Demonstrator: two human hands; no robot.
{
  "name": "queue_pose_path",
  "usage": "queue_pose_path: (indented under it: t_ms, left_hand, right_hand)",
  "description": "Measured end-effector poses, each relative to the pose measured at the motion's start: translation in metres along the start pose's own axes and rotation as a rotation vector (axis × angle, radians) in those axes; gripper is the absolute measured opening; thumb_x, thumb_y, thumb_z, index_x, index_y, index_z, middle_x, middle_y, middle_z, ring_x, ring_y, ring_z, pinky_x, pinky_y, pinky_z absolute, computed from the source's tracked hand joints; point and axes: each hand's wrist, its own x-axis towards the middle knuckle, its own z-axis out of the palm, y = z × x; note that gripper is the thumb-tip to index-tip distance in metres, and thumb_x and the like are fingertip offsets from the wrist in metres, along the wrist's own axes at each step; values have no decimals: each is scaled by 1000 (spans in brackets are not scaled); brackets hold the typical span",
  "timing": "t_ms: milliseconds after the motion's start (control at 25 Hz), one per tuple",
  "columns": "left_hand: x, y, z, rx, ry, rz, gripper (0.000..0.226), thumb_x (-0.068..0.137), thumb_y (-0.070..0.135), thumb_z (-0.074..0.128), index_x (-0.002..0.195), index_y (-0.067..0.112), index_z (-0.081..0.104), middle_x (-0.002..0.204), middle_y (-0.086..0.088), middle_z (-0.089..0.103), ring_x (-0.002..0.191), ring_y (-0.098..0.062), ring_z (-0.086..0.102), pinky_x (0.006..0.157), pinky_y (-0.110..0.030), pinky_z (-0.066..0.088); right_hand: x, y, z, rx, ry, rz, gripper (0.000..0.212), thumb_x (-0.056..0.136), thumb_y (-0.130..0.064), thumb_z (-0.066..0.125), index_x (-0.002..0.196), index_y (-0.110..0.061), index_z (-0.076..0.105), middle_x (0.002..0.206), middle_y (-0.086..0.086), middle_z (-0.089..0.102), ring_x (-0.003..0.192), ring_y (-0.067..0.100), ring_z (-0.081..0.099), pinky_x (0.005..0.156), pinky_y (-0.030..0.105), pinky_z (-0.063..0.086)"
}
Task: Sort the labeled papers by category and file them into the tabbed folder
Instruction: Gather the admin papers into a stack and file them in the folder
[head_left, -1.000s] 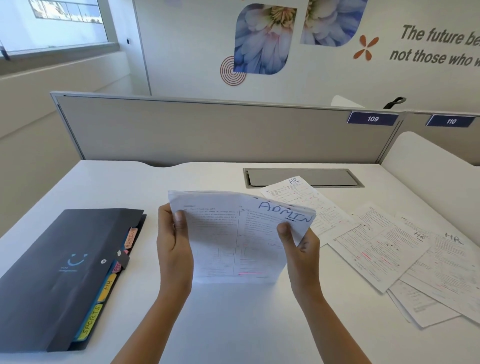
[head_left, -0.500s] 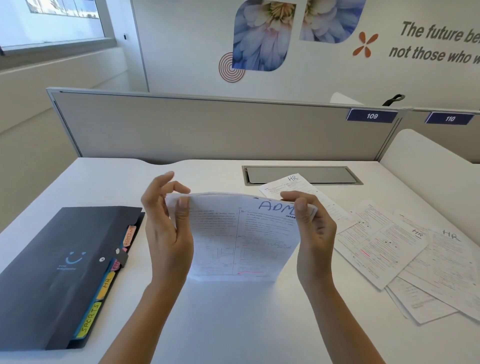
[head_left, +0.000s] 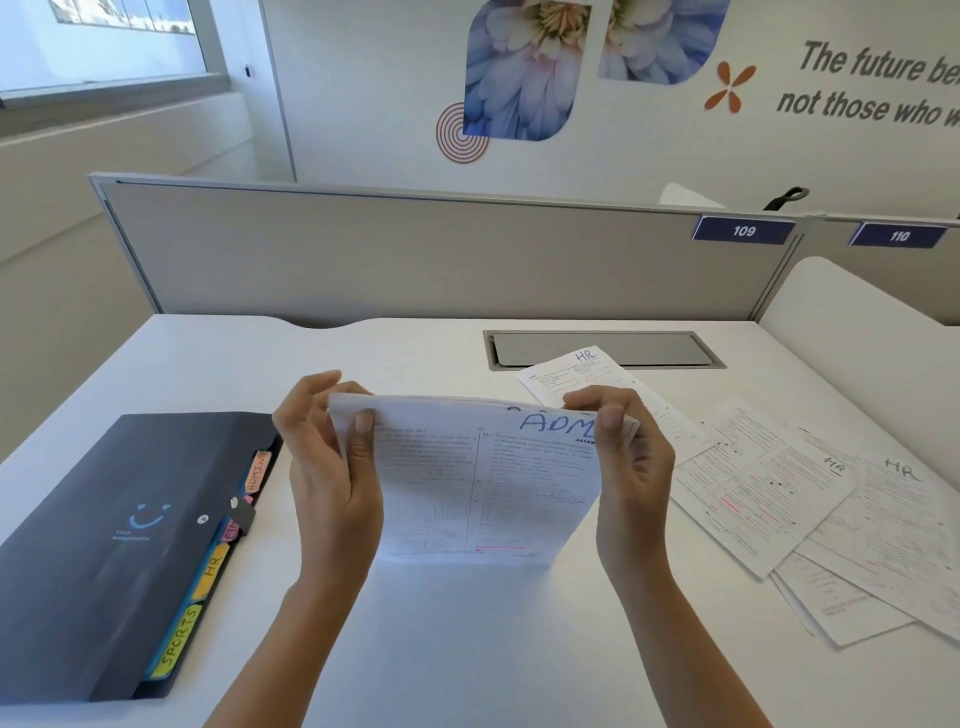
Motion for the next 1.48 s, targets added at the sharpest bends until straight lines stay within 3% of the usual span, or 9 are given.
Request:
queue_pose_path:
  t_ms: [160, 400, 600, 760, 960, 1080, 1200, 1320, 1480]
  left_hand:
    - [-18, -14, 2, -61, -68, -238, 13, 100, 34, 33, 106, 44, 37, 93, 26, 54, 82, 5, 51, 69, -21, 43]
    - [-55, -37, 3, -109, -124, -410, 13, 96, 40, 34, 98, 44, 46, 93, 23, 63, 82, 3, 57, 68, -16, 44]
    - [-68, -47, 1, -81, -169, -440, 14, 95, 36, 38, 100, 46, 45, 93, 29, 62, 83, 6, 56, 69, -12, 44]
    - [-67, -52, -1, -81, -163, -460, 7, 96, 37, 41, 99, 41, 46, 91, 29, 62, 82, 7, 55, 68, -9, 43]
    - [-90, -72, -9, 108, -304, -627, 29, 100, 18, 43, 89, 45, 46, 86, 16, 61, 80, -8, 53, 67, -18, 42]
    - [-95, -77, -18, 217, -274, -615, 12, 97, 17, 48, 86, 16, 52, 80, -10, 63, 69, -23, 51, 57, -24, 36]
    - [-88, -70, -27, 315, -210, -565, 14, 94, 14, 52, 80, 11, 51, 70, -12, 59, 61, -26, 47, 49, -21, 31]
    - [-81, -59, -36, 372, -123, -553, 13, 94, 11, 51, 81, 14, 53, 71, -1, 61, 62, -15, 52, 49, -14, 37]
    - [-73, -55, -53, 427, -29, -568, 5, 95, 15, 52, 92, 15, 55, 79, 15, 58, 72, -4, 55, 53, -13, 38]
  right_hand:
    - [-14, 20, -2, 93, -11, 126, 25, 93, -32, 44, 95, -13, 62, 92, -7, 68, 90, 9, 62, 74, 17, 49]
    - [-51, 63, -13, 41, -88, 337, 28, 93, -35, 52, 114, -20, 62, 108, -11, 71, 104, 2, 64, 81, 13, 49]
    - [-61, 77, -18, -39, -133, 444, 29, 90, -41, 55, 106, -20, 66, 90, -22, 72, 84, -7, 64, 71, 8, 47]
    - [-59, 80, -18, -24, -117, 461, 29, 89, -40, 56, 111, -24, 66, 108, -12, 72, 101, 2, 65, 84, 19, 53]
    - [-72, 89, -21, -76, -160, 519, 16, 88, -44, 59, 101, -36, 64, 103, -21, 71, 102, -3, 64, 81, 14, 50]
    - [-68, 88, -21, -86, -198, 521, 18, 91, -39, 55, 105, -33, 64, 106, -15, 71, 102, 0, 64, 84, 17, 50]
    - [-62, 83, -17, -80, -249, 523, 19, 93, -33, 54, 106, -26, 67, 106, -8, 73, 102, 7, 67, 87, 25, 53]
    - [-63, 78, -15, -143, -325, 477, 20, 91, -36, 58, 100, -21, 68, 93, -8, 73, 85, 12, 68, 75, 29, 54]
    - [-70, 77, -12, -214, -388, 423, 19, 85, -36, 54, 84, -18, 62, 70, -5, 60, 63, 12, 47, 60, 24, 38]
